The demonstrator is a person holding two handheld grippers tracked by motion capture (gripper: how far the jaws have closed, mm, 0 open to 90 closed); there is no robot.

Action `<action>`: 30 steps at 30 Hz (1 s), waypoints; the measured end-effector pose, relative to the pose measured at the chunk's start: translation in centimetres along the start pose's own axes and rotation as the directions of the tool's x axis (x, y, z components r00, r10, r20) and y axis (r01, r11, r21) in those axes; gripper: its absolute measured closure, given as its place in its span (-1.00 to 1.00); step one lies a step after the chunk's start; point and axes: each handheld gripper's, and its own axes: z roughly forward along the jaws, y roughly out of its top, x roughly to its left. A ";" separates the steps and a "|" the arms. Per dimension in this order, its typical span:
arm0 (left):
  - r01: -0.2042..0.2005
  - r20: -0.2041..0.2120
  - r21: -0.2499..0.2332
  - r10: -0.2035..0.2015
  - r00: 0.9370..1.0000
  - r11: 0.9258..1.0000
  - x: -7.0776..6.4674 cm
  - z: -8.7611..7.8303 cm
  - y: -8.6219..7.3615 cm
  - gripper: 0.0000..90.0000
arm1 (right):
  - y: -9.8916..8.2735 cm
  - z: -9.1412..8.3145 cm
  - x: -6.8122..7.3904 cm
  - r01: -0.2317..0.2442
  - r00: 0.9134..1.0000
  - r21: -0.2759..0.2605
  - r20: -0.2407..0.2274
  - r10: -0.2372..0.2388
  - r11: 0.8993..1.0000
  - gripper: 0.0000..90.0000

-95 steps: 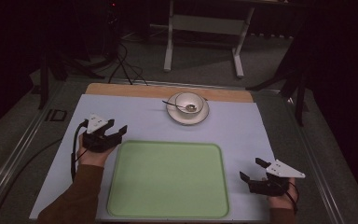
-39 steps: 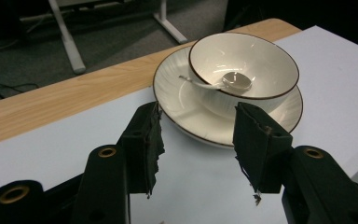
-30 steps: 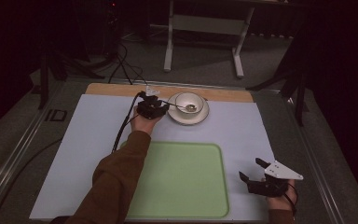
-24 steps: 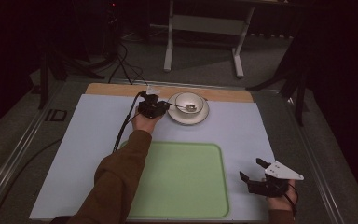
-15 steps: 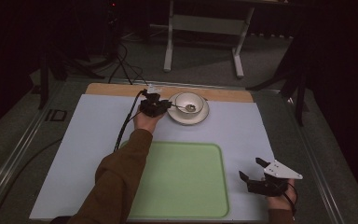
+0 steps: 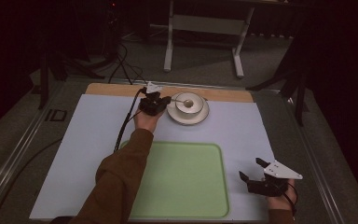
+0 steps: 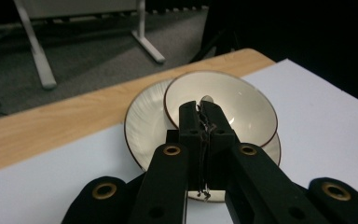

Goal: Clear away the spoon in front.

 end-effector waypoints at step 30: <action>-0.024 -0.010 -0.162 0.022 1.000 0.987 0.0 -6.8 3.5 0.96 | 0.1 -0.1 0.1 0.008 1.000 -0.008 -0.002 -0.008 1.000 -0.66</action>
